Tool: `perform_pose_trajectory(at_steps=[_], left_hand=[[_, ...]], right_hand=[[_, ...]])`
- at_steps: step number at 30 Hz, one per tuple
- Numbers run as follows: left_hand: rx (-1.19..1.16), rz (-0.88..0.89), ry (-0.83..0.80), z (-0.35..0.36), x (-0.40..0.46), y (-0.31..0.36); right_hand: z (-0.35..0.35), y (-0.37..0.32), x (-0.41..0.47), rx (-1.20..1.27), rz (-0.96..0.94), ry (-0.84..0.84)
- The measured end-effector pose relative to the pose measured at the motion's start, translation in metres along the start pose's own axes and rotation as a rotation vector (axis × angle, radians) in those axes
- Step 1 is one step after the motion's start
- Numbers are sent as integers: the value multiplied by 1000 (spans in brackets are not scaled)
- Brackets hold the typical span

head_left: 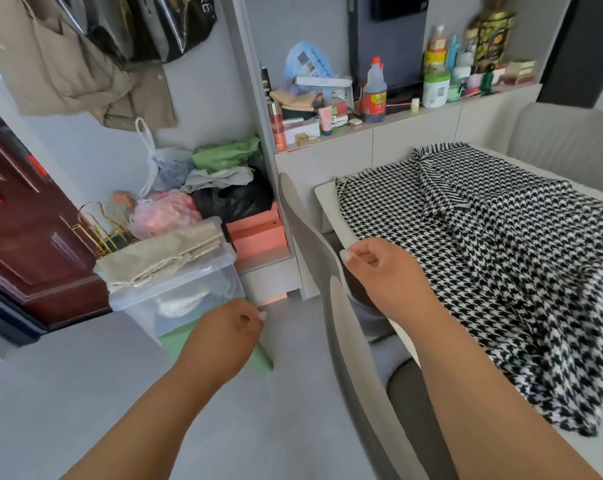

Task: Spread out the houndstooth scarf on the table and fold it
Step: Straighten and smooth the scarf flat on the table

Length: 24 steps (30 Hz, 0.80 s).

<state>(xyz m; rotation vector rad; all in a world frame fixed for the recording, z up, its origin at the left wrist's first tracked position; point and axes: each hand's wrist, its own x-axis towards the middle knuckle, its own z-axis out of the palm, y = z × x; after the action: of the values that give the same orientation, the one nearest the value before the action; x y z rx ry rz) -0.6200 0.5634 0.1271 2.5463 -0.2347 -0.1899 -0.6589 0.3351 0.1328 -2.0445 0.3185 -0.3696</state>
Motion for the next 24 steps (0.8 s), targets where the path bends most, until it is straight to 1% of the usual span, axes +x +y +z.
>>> perform_pose_trajectory(at_steps=[5, 10, 15, 19, 24], left_hand=[[28, 107, -78, 6, 83, 14], [-32, 221, -134, 12, 160, 26], [-18, 363, -165, 8, 251, 31], [-46, 454, -245, -1, 331, 37], [2, 583, -326, 3, 416, 65]], right_hand=[[0, 13, 48, -28, 90, 77], [4, 23, 94, -97, 188, 168], [20, 19, 148, -167, 240, 275], [39, 14, 194, -187, 325, 352], [56, 14, 238, -242, 410, 432]])
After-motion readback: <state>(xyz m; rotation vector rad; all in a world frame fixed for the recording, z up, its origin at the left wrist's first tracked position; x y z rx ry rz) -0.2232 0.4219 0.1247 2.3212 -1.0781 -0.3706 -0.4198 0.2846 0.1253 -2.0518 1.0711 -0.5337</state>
